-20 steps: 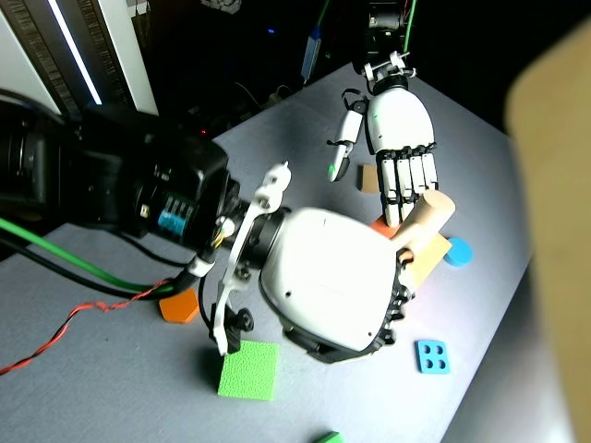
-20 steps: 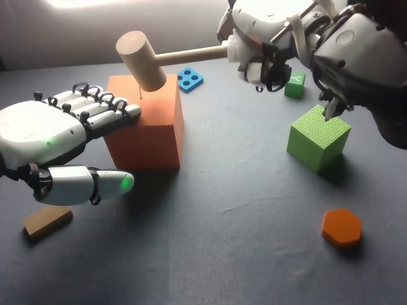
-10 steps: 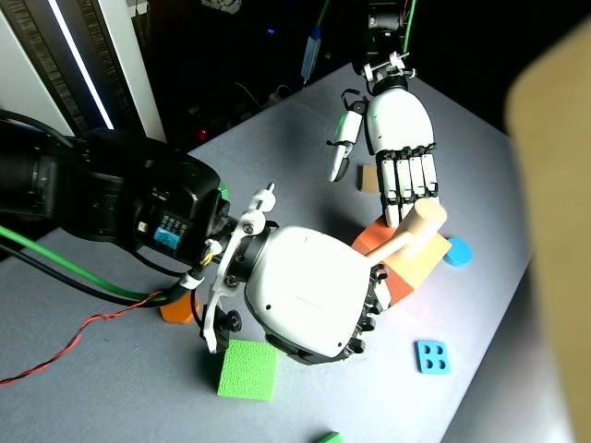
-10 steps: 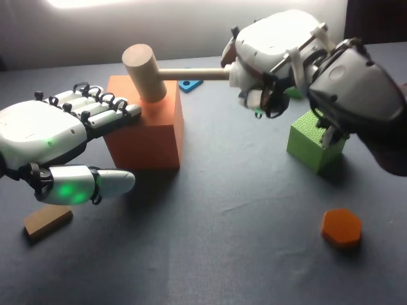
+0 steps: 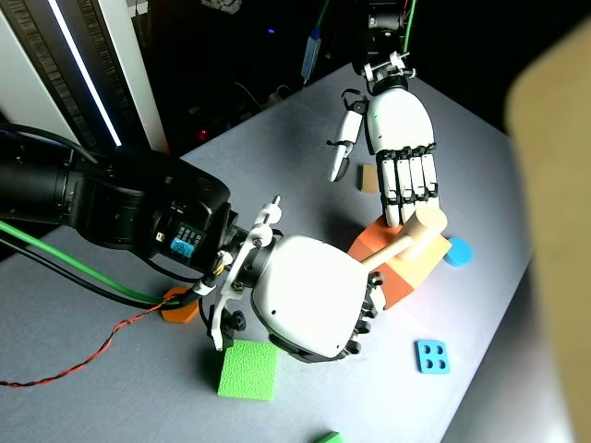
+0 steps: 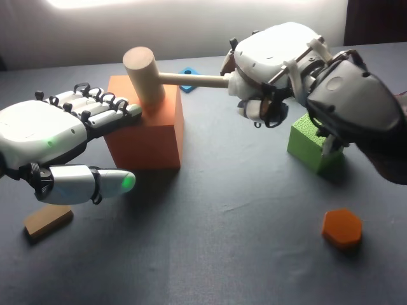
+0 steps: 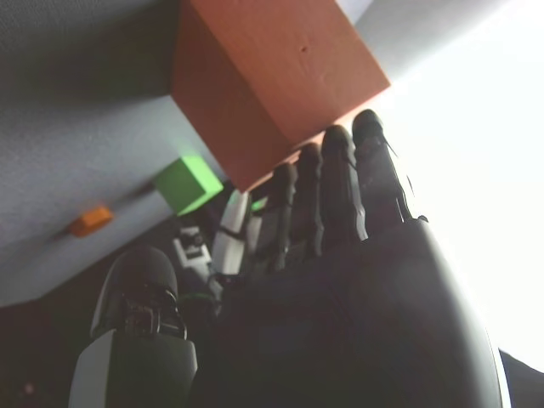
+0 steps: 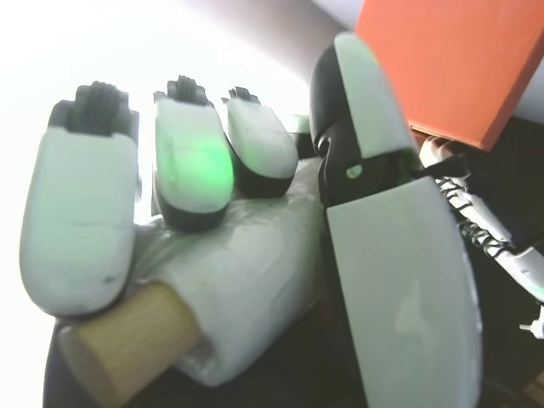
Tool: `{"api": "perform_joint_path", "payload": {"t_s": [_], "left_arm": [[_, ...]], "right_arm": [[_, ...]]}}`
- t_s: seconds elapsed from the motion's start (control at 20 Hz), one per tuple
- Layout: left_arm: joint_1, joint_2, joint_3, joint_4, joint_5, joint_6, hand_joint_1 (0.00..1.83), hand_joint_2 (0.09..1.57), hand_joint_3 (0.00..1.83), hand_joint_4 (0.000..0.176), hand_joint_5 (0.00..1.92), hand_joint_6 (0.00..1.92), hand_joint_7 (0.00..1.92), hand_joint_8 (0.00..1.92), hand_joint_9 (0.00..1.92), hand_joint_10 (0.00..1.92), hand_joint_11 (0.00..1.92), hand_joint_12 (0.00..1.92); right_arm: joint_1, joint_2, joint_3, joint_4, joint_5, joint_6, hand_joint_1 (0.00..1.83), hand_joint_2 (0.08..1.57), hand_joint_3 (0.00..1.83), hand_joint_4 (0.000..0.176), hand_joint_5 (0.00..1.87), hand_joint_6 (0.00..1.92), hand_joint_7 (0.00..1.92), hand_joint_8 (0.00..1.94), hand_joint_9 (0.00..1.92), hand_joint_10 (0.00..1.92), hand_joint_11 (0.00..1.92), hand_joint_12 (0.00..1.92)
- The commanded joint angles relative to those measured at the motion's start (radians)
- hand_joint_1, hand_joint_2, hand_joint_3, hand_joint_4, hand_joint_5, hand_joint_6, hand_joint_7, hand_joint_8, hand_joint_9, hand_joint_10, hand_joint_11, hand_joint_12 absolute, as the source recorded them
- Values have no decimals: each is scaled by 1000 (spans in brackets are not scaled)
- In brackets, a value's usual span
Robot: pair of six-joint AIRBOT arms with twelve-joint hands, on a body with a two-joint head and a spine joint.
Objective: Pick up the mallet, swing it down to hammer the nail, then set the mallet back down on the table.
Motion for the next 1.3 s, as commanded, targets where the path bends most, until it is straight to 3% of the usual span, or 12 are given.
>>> {"api": "perform_joint_path", "payload": {"t_s": [0.0,0.25,0.4,0.55,0.8,0.9,1.0,1.25], "left_arm": [[-10,2,7,-11,-85,-5,0,1261,1,0,106,4,98,5,59,5,21,24],[-10,3,7,-11,-85,-5,0,1255,0,0,92,0,81,0,52,0,11,29],[-10,3,8,-11,-85,-6,0,1256,0,0,95,2,85,3,51,0,14,34],[-10,3,8,-11,-85,-7,0,1257,0,0,100,3,86,3,48,0,8,36],[-12,3,8,-11,-85,-9,0,1255,0,0,87,0,69,0,38,0,3,39],[-12,3,8,-11,-85,-11,0,1263,2,0,104,14,90,14,55,13,21,11],[-14,9,5,-11,-85,-17,0,1264,2,0,87,4,75,5,37,4,3,3],[-41,33,-6,-11,-71,-18,0,1264,2,0,93,4,88,7,55,7,19,12]], "right_arm": [[15,21,-7,-47,45,-31,177,1570,18,176,1487,1921,1643,1941,1700,1921,1856,1921],[72,166,-136,-70,-7,-16,193,1570,24,176,1484,1921,1639,1941,1696,1921,1848,1921],[45,247,-219,-226,-13,29,203,1569,15,176,1481,1921,1627,1941,1674,1921,1826,1921],[13,300,-282,-256,-34,33,194,1571,16,176,1485,1921,1636,1941,1692,1921,1848,1921],[-72,304,-300,-443,-79,99,227,1571,14,176,1485,1921,1631,1941,1684,1921,1838,1921],[-84,295,-284,-508,-117,180,161,1571,33,176,1508,1921,1643,1941,1698,1921,1843,1921],[-116,269,-265,-653,-91,247,200,1571,34,176,1509,1921,1655,1941,1716,1921,1869,1921],[-141,185,-189,-671,-66,270,198,1571,35,176,1461,1921,1604,1941,1673,1921,1831,1921]]}}
